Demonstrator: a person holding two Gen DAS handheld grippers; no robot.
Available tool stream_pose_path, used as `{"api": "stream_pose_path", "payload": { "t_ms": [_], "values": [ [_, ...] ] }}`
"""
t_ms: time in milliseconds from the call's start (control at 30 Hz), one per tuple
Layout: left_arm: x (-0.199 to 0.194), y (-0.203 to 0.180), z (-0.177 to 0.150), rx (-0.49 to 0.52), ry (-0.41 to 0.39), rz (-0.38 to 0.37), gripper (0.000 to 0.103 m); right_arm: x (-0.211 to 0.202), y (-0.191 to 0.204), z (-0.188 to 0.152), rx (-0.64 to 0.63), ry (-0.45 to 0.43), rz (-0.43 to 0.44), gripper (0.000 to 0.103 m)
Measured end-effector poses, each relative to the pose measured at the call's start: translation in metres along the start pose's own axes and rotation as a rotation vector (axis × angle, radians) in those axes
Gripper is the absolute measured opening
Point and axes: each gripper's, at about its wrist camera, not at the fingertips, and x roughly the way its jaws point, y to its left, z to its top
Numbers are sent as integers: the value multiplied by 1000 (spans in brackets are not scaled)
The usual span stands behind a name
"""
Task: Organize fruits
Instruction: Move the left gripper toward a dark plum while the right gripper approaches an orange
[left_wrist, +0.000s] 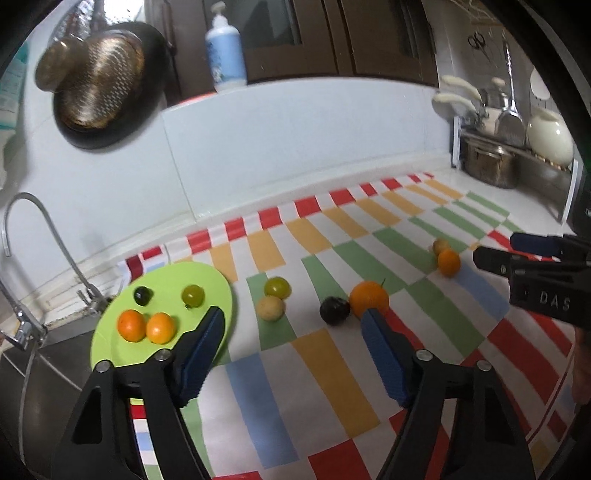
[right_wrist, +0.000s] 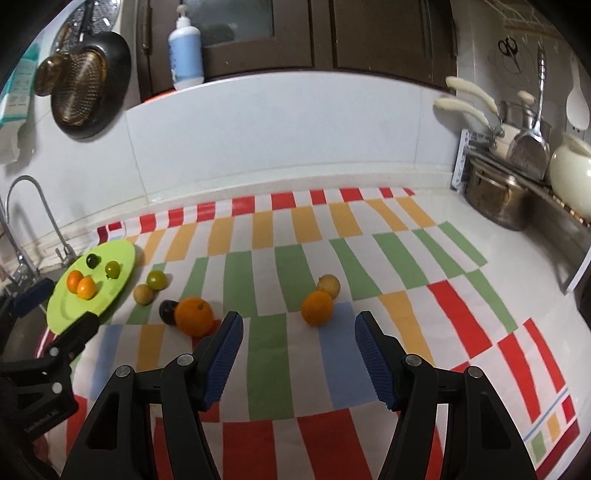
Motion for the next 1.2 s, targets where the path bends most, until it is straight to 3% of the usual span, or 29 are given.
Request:
{"api": "stream_pose_path", "payload": {
  "t_ms": [200,500,733,1067,1200],
  "values": [
    [26,1,-5,36,46,-42,58,23,-1,2,0,36,-25,64],
    [55,-6,-7,111,87,-108,47,50,0,2,11,91,-28,63],
    [77,-10,-7,139,141,-144,41,63,-1,2,13,115,-39,61],
    [88,-11,-2,158,147,-179,41,79,0,5,12,128,-33,54],
    [91,-12,1,152,149,-201,36,85,-1,7,20,136,-29,51]
  ]
}}
